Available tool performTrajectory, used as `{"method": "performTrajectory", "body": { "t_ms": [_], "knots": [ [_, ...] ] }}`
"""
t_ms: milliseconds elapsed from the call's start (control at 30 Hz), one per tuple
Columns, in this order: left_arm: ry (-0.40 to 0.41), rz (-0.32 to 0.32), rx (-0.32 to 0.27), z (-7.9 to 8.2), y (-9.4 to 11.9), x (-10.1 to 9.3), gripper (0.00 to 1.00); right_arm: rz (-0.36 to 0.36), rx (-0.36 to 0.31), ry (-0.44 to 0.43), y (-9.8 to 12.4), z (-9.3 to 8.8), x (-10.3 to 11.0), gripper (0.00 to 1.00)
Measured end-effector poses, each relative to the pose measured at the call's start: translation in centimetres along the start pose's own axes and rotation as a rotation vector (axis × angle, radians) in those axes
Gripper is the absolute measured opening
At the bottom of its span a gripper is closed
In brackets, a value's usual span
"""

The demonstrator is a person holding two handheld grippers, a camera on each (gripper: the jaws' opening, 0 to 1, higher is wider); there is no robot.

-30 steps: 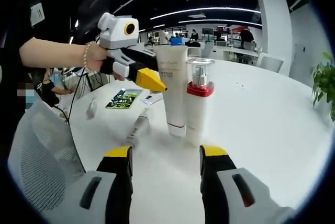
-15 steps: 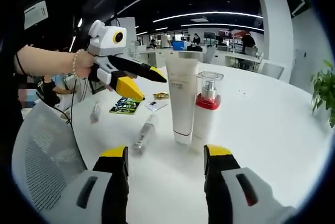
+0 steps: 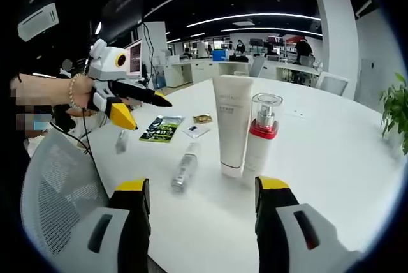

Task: Arrange the skincare products in the storage area until every visible bottle or jar stands upright without overlapping.

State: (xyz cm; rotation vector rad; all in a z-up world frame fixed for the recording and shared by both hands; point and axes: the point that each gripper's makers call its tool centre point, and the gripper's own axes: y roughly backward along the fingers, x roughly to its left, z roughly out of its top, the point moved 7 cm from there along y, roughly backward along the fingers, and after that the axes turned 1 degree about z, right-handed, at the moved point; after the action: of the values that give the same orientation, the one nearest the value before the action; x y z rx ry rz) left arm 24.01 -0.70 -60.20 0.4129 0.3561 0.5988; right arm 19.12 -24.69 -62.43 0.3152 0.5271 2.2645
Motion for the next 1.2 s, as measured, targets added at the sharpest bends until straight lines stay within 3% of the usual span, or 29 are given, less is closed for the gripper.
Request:
{"method": "performTrajectory", "body": {
  "t_ms": [100, 400, 733, 1200],
  "knots": [
    [0.022, 0.048, -0.02, -0.6, 1.1, 0.2, 0.93, 0.001, 0.011, -0.012, 0.0, -0.1, 0.2, 0.71],
    [0.128, 0.09, -0.017, -3.1, 4.1, -0.7, 0.95, 0.01, 0.057, -0.053, 0.4, -0.3, 1.2, 0.74],
    [0.239, 0.159, -0.002, -5.7, 7.5, -1.2, 0.99, 0.0, 0.044, -0.064, 1.0, -0.7, 2.1, 0.79],
    [0.32, 0.219, -0.008, -8.2, 9.8, -1.7, 0.99, 0.001, 0.091, -0.095, 1.3, -1.7, 3.1, 0.9]
  ]
}}
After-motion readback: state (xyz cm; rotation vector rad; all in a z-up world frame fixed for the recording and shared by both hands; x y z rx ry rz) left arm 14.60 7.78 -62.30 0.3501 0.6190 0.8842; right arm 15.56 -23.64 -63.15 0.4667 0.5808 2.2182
